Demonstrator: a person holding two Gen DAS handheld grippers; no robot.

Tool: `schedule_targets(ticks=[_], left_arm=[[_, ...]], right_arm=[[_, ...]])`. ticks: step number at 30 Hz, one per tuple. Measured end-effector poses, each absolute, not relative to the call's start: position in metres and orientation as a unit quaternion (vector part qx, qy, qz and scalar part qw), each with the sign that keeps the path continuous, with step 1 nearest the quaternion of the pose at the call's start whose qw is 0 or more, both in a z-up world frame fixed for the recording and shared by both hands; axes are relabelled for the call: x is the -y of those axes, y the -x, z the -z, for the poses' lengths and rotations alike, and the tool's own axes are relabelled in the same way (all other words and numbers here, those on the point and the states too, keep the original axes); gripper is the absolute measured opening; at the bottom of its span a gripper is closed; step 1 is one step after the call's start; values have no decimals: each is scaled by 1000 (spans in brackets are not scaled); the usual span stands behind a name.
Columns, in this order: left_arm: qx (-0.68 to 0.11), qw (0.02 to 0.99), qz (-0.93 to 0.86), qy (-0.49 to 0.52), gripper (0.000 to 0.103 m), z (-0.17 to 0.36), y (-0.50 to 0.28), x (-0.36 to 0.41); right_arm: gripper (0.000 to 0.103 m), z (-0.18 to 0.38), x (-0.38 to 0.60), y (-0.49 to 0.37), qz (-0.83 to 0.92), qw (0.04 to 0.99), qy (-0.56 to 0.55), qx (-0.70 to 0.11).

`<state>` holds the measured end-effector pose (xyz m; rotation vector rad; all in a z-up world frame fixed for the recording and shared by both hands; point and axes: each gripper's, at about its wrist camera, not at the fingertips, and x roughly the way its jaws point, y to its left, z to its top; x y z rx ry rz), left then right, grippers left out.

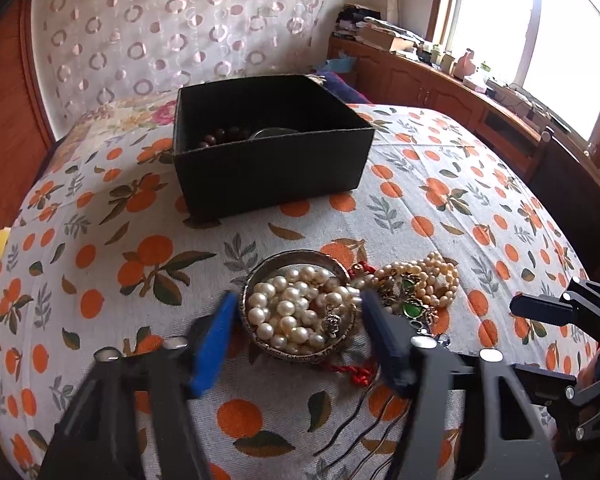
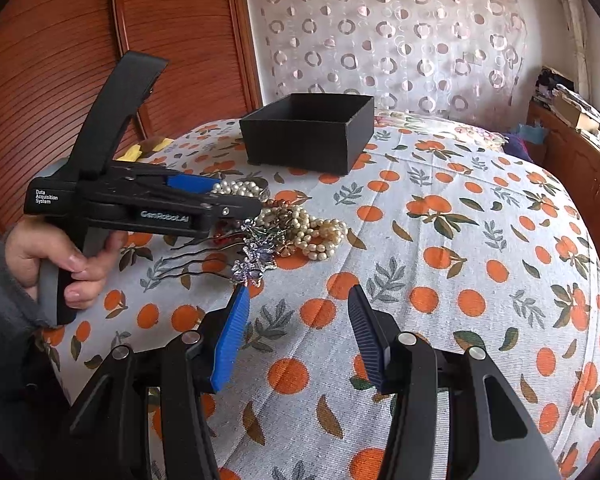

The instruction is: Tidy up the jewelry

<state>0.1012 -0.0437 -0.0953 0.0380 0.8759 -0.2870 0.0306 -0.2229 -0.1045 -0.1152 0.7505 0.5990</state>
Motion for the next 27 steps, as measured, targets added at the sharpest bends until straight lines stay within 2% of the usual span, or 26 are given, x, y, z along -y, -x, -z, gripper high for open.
schedule_targets(ticks=[21,27], left_arm=[[-350,929,120,-4,54,49,-39,21],[-343,932,117,6,54,46,-29,13]], right_arm=[[54,100,210,-34,-292,881,73,-365],[36,87,189,-44,-314,876,81,-356]])
